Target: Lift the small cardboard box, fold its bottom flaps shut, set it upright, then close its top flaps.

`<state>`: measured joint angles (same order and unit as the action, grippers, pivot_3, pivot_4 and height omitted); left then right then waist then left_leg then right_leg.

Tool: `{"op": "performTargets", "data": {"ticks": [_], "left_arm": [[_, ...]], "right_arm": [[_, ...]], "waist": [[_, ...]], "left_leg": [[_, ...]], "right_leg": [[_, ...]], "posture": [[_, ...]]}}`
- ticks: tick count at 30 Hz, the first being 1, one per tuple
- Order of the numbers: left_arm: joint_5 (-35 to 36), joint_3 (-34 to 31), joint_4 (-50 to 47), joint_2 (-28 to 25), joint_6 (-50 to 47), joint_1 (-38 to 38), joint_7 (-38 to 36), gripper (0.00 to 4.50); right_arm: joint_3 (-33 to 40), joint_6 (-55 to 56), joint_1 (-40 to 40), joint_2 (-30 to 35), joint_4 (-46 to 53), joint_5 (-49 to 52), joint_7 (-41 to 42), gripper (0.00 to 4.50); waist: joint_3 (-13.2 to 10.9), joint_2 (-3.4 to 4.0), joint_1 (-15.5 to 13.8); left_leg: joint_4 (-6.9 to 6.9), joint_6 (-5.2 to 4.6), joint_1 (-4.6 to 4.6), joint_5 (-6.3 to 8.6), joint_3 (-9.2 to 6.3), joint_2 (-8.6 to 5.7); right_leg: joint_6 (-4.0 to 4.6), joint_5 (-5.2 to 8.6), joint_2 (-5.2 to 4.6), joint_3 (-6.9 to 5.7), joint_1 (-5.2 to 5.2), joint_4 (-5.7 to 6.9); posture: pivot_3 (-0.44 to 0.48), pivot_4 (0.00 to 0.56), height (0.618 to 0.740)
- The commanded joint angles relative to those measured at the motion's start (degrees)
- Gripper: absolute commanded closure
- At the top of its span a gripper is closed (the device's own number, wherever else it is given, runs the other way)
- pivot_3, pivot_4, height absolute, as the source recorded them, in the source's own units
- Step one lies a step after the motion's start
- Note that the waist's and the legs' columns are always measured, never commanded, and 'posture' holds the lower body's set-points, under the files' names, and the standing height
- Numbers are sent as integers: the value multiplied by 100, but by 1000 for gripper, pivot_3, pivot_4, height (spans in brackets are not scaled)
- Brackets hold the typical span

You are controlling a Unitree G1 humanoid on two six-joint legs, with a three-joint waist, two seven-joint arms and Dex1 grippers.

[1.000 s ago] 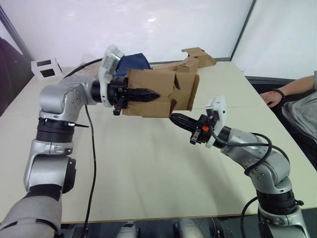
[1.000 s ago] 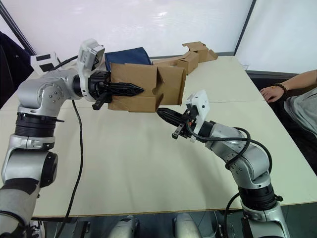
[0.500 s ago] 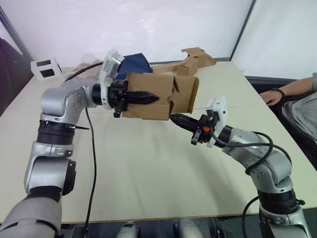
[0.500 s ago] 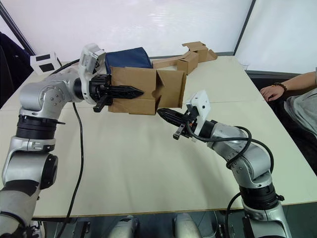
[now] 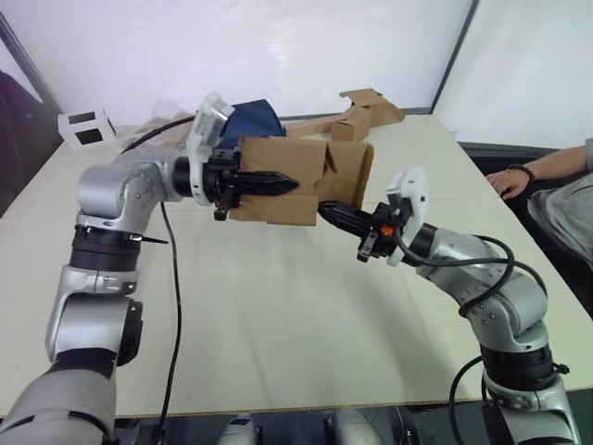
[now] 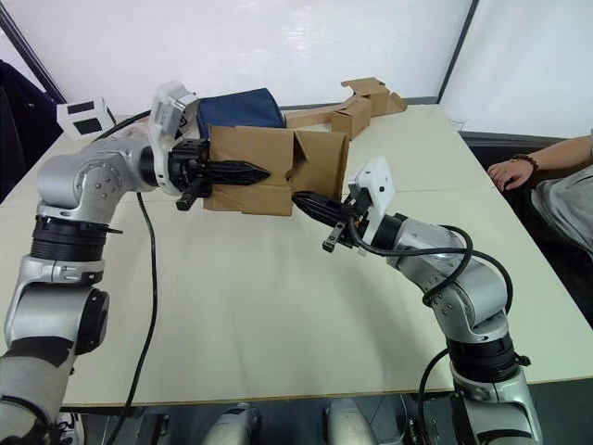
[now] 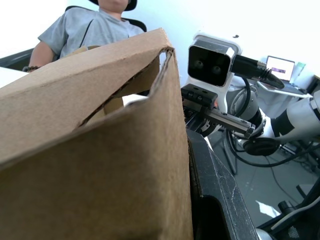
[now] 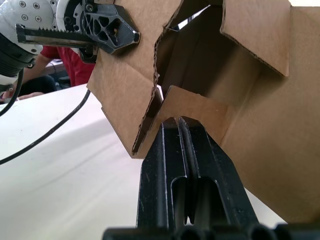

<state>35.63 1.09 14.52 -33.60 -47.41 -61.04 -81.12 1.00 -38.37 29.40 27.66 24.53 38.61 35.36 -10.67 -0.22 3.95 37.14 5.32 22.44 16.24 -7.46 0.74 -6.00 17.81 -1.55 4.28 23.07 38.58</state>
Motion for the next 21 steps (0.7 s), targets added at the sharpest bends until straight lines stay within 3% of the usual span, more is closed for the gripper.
{"op": "performTargets", "data": {"ticks": [1,6,14,17,21], "left_arm": [[88,-57,-145,-15,43,-57,-26,4500],[13,-64,-27,17,168,-97,23,4500],[0,-98,91,-43,217,-126,25,4500],[12,-121,115,-13,257,-128,68,4500],[34,-72,14,-15,229,-72,56,4500]], "right_arm": [[91,123,198,-43,39,51,53,4486],[133,137,294,53,-46,41,222,4486],[1783,-401,370,539,-259,1579,191,4486],[2040,-137,384,622,-722,1336,64,4486],[1787,611,327,705,-1511,329,24,4486]], "waist": [[0,0,3],[0,0,1],[0,0,-6],[0,0,1],[0,0,3]], "left_leg": [[0,0,0,0,0,0],[-1,0,0,0,0,0],[0,-1,1,0,0,-1],[0,-1,0,0,1,-1],[0,-1,-1,1,2,-1]], "right_leg": [[0,0,0,0,0,0],[0,0,1,0,0,0],[0,0,-2,0,-1,-1],[0,0,-1,0,-1,1],[0,0,0,1,-1,1]], "posture": [[0,150,740],[0,150,740],[0,150,740],[0,150,740],[0,150,740]]}}
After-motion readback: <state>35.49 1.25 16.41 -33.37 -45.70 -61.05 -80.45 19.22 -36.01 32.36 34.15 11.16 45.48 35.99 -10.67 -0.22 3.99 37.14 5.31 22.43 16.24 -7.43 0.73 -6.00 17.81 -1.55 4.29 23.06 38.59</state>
